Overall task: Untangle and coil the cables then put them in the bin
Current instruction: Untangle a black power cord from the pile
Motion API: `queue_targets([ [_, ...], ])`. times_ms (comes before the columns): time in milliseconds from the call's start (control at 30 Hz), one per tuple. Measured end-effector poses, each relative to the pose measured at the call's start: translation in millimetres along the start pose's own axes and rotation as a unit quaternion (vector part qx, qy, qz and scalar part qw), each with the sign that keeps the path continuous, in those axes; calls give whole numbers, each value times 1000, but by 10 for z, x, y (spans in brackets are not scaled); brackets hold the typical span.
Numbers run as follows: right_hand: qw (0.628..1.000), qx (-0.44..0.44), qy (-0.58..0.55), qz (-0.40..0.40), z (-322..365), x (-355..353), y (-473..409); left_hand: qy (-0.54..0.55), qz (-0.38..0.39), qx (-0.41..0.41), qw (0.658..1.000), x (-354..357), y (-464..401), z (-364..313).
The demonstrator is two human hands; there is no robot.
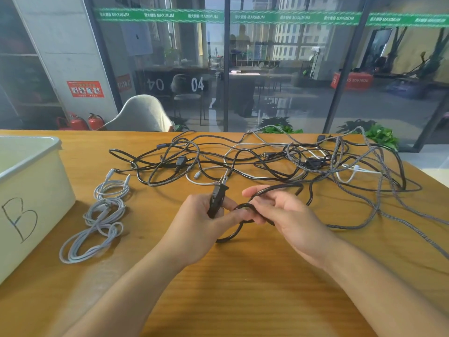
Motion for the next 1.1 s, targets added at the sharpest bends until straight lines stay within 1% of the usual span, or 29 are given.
queue_targets([
  [67, 998, -2, 57, 15, 31, 0, 9, -11, -23, -19, 1000, -4, -15, 45],
  [100, 990, -18, 137, 13, 35, -20, 12, -16, -39, -33, 999, -14, -24, 64],
  [133, 964, -53, 260, -3, 33, -56, 16, -20, -55, -47, 997, -29, -31, 82],
  [167, 917, -102, 384, -24, 31, -88, 28, -21, -69, -61, 995, -48, -42, 102],
  [200, 870, -156, 466, -41, 23, -116, 38, -18, -80, -74, 994, -69, -47, 117],
  [233, 839, -202, 503, -53, 23, -144, 42, -11, -84, -84, 993, -85, -51, 132],
  [333, 787, -328, 515, -89, 61, -241, 3, 12, -75, -108, 991, -102, -51, 141],
  [400, 753, -368, 533, -116, 101, -289, -32, 14, -73, -117, 990, -107, -55, 146],
  [433, 752, -355, 544, -113, 96, -308, -51, 17, -75, -120, 990, -111, -58, 149],
  [500, 764, -290, 572, -76, 30, -338, -89, 23, -79, -123, 989, -120, -58, 152],
  [533, 764, -261, 587, -58, -24, -348, -105, 25, -80, -125, 989, -125, -56, 151],
  [600, 763, -237, 599, -48, -107, -374, -137, 31, -79, -130, 988, -131, -57, 151],
  [700, 770, -257, 580, -72, -104, -385, -161, 49, -76, -134, 987, -145, -71, 174],
  [833, 768, -294, 563, -78, -55, -357, -146, 107, -72, -142, 981, -169, -86, 229],
  [967, 774, -348, 520, -90, 3, -392, -114, 108, -103, -158, 976, -163, -86, 213],
  [1033, 778, -365, 504, -92, 7, -418, -108, 92, -130, -162, 974, -165, -80, 192],
  [1100, 798, -357, 477, -95, 9, -445, -96, 63, -162, -154, 973, -171, -78, 186],
])
Point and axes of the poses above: each hand's wrist, its own y-axis away from the middle knuckle, its own x-axis out of the palm, z = x × y, the point moved 1 cm from there along -y, towards the middle knuckle, and after that the axes turned 9 degrees about -y, right-handed, at the moved point
